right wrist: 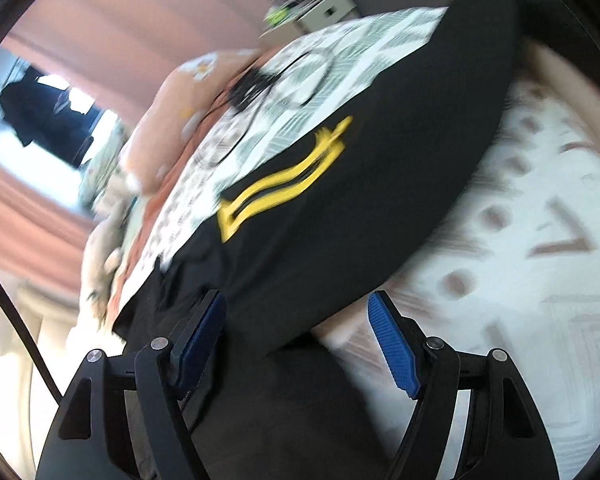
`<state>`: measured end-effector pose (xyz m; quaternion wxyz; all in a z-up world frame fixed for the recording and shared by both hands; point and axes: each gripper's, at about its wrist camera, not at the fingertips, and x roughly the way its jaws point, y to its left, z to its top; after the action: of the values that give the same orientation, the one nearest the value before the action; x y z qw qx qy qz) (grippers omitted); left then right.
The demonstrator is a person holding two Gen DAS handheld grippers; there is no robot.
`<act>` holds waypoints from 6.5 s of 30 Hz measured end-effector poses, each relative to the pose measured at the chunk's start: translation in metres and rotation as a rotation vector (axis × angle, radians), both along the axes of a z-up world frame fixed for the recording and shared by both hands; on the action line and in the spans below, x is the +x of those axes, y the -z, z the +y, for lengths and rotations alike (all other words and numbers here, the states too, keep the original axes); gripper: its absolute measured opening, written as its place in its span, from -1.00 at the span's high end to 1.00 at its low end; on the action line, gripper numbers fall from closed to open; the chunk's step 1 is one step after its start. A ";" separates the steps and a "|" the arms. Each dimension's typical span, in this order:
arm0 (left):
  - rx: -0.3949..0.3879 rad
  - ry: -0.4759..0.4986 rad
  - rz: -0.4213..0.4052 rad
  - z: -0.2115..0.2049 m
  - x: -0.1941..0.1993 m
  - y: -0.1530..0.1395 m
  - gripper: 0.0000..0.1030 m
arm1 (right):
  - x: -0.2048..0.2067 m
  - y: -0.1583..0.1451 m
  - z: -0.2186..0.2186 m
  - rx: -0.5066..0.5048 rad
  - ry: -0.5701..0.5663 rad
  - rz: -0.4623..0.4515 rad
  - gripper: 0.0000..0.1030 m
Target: Fold large clothes
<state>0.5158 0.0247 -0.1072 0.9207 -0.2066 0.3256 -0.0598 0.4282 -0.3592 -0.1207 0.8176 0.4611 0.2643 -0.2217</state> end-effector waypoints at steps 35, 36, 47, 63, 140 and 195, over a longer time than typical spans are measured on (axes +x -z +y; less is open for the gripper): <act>0.030 -0.029 -0.019 0.006 -0.008 0.006 -0.90 | -0.002 -0.089 0.073 -0.177 -0.190 -0.399 1.00; 0.032 -0.030 -0.027 0.007 -0.010 0.006 -0.90 | -0.004 -0.091 0.079 -0.176 -0.207 -0.408 1.00; -0.088 -0.051 -0.032 0.041 -0.018 0.003 -0.90 | 0.022 -0.094 0.164 -0.142 -0.395 -0.428 1.00; -0.163 -0.072 0.007 0.068 -0.014 0.009 -0.90 | 0.165 -0.028 0.199 -0.055 -0.615 -0.007 0.90; -0.235 -0.181 0.049 0.144 -0.026 0.019 -0.90 | 0.142 -0.035 0.342 -0.077 -0.859 -0.065 -0.66; -0.260 -0.273 0.058 0.173 -0.031 0.026 -0.90 | 0.179 -0.073 0.425 -0.211 -1.003 -0.145 0.85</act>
<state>0.4850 0.1977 -0.1327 0.8761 -0.3676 0.3104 0.0299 0.6069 0.0656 -0.0475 0.8815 0.2068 0.3719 0.2047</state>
